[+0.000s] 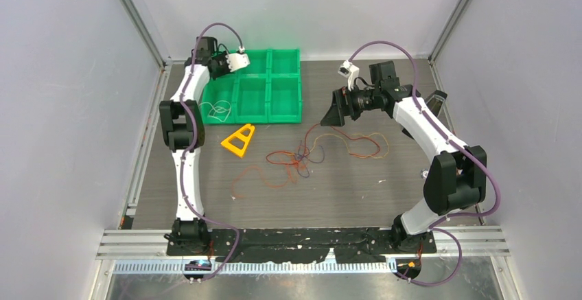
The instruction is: Untangle the cables
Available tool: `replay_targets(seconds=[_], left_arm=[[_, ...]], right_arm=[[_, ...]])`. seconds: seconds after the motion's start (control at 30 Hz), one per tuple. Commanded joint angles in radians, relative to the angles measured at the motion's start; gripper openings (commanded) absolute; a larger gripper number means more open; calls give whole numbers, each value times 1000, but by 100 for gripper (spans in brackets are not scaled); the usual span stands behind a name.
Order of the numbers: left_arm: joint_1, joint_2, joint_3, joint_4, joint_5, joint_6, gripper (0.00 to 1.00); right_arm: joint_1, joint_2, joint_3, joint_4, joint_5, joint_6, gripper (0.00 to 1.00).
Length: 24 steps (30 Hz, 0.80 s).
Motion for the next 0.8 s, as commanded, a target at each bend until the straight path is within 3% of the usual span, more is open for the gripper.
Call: replay_targets(seconds=[0.0, 0.2, 0.33, 0.47, 0.53, 0.6, 0.77], left_arm=[[-24, -73, -14, 7, 52, -25, 26], [-25, -121, 5, -1, 85, -77, 36], [-25, -188, -46, -31, 141, -72, 53], [-17, -258, -65, -48, 214, -120, 63], [-7, -312, -64, -52, 261, -189, 69], [-7, -369, -63, -65, 282, -261, 86], [-19, -546, -82, -244, 395, -515, 96]], right_arm=[[-3, 3, 43, 5, -6, 3, 96], [-4, -8, 33, 3, -10, -1, 96], [-6, -11, 33, 2, -17, -3, 96], [-8, -11, 34, 2, -28, -4, 96], [-10, -14, 33, -2, -30, -15, 96], [-11, -18, 34, -14, -26, -35, 96], [-12, -9, 59, -113, 48, -129, 96]])
